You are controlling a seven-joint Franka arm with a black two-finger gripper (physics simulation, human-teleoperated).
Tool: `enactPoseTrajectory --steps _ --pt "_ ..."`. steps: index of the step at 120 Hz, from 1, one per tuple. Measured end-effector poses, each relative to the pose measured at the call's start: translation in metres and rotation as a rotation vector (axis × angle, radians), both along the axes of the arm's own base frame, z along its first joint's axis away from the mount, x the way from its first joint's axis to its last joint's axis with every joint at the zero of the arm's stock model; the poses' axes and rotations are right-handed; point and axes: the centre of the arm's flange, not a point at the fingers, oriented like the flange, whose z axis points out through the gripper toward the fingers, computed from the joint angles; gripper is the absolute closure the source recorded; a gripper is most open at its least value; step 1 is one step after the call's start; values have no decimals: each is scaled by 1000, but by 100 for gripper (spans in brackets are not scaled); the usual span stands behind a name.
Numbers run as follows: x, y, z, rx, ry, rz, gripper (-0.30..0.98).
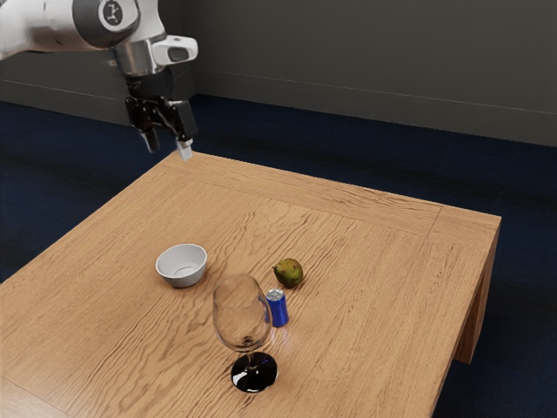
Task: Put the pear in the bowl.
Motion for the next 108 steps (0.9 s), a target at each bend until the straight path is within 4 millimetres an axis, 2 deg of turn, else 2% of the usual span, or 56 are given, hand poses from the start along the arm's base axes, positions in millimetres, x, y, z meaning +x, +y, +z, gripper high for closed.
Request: enactPoseTrajectory --steps 14,22,54,77,89,108 --pt "5 -1 -2 9 -19 0 2" --pt "10 -4 -11 14 -13 -3 2" --pt "51 -74 -90 41 19 -98 2" --pt "81 -102 -152 49 3 -153 2" --pt "97 -117 -177 51 -19 -182 2" --pt "111 -125 -224 67 -29 -207 2"
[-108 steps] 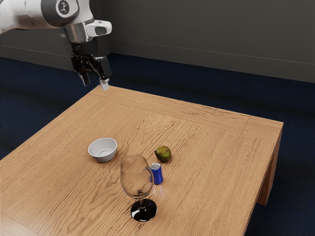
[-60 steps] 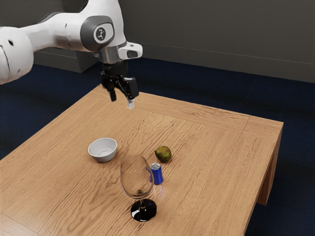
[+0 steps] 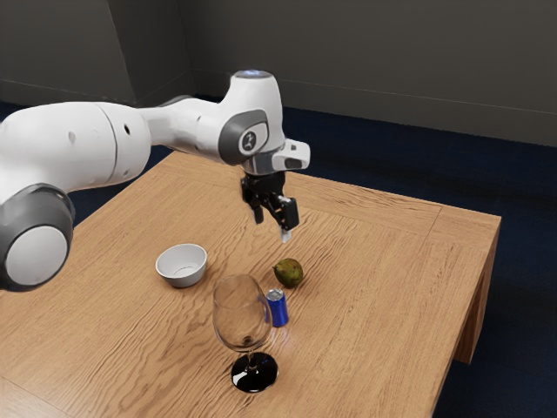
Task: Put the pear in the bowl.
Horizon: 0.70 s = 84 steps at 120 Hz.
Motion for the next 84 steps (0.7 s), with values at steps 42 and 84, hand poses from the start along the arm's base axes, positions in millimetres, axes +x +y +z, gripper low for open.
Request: enactPoseTrajectory --steps 42,84 --pt "3 -34 -51 -23 8 -55 2" --pt "9 -19 -82 -23 22 -13 2"
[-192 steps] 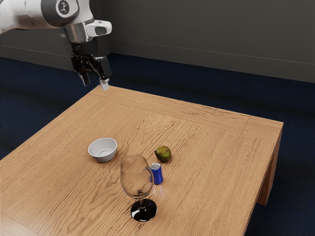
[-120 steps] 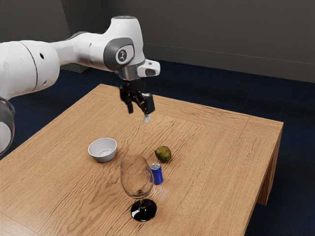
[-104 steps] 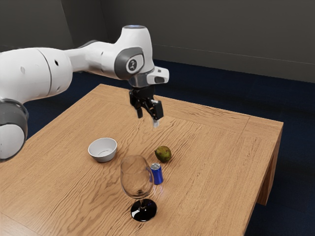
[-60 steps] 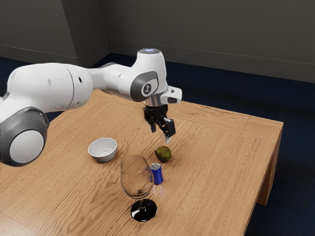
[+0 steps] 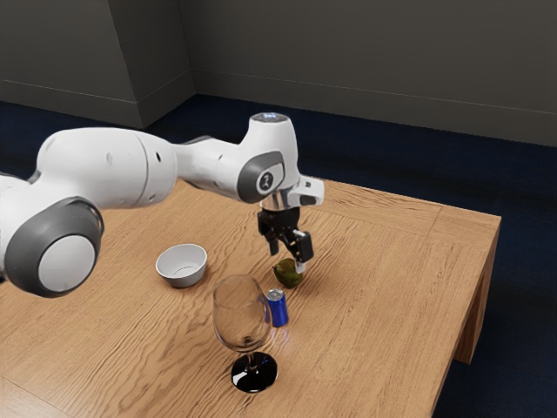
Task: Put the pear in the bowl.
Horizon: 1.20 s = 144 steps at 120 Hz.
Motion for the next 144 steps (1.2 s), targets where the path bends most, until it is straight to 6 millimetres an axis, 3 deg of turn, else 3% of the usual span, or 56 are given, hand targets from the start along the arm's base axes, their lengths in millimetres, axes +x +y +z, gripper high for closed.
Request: enactPoseTrajectory --steps 56,78,128,144 --pt "2 -3 -29 -13 11 24 3" --pt "4 -1 -33 -18 4 41 11" --pt "9 19 -32 -14 -7 80 31" --pt "9 21 -13 -17 -30 85 33"
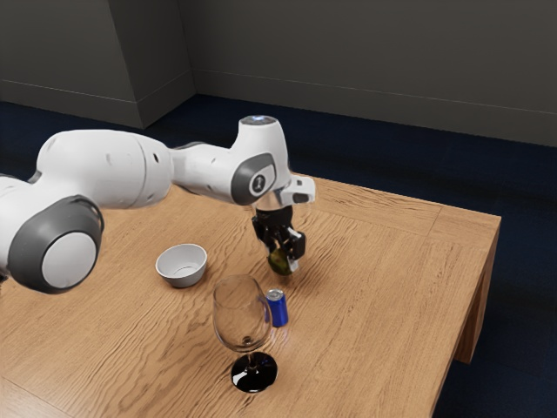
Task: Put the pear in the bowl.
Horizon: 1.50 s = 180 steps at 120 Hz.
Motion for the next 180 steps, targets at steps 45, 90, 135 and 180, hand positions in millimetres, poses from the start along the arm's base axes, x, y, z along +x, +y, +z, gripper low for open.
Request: enactPoseTrajectory --steps 45,90,135,180 --pt "-31 212 82 2 -61 308 35" --pt "-59 261 66 1 43 389 36" --pt "-71 222 40 -11 170 335 35" --pt "-66 219 71 -37 121 338 10"
